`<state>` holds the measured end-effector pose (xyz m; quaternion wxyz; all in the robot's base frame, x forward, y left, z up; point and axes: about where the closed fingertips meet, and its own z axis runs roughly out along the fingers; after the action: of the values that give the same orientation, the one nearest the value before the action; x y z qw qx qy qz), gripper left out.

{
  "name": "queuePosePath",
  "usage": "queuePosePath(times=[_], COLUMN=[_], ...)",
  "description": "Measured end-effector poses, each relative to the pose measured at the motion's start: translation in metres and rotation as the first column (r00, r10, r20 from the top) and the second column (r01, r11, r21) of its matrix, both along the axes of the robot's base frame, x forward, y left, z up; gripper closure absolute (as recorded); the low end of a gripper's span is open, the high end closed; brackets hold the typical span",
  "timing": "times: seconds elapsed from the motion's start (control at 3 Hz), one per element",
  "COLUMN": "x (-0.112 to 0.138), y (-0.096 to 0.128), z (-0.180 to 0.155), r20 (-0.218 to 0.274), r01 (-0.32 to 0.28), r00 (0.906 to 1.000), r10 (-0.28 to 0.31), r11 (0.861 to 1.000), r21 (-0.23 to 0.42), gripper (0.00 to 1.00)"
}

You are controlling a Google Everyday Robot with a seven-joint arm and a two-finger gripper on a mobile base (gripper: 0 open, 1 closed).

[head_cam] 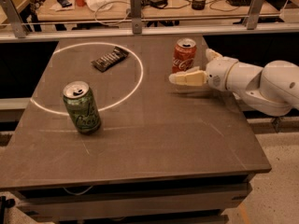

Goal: Move coke can near green can

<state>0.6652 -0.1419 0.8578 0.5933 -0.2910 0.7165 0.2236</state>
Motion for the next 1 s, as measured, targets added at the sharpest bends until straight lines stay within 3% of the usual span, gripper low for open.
queuePosePath(times=[0.33, 0.67, 1.0], x=[0.0075, 0.0114, 0.0126], y=[0.0069, 0.0111, 0.0130], z=[0.0013, 0.0023, 0.0035], r20=[0.003, 0.005, 0.009], r01=[-0.014, -0.024, -0.038], r00=[0.9999, 0.9997, 0.9993], r10=[0.014, 0.024, 0.038], r11=[1.000, 1.000, 0.999], r21=[0.005, 0.008, 0.008], gripper=[0.17, 0.27, 0.50])
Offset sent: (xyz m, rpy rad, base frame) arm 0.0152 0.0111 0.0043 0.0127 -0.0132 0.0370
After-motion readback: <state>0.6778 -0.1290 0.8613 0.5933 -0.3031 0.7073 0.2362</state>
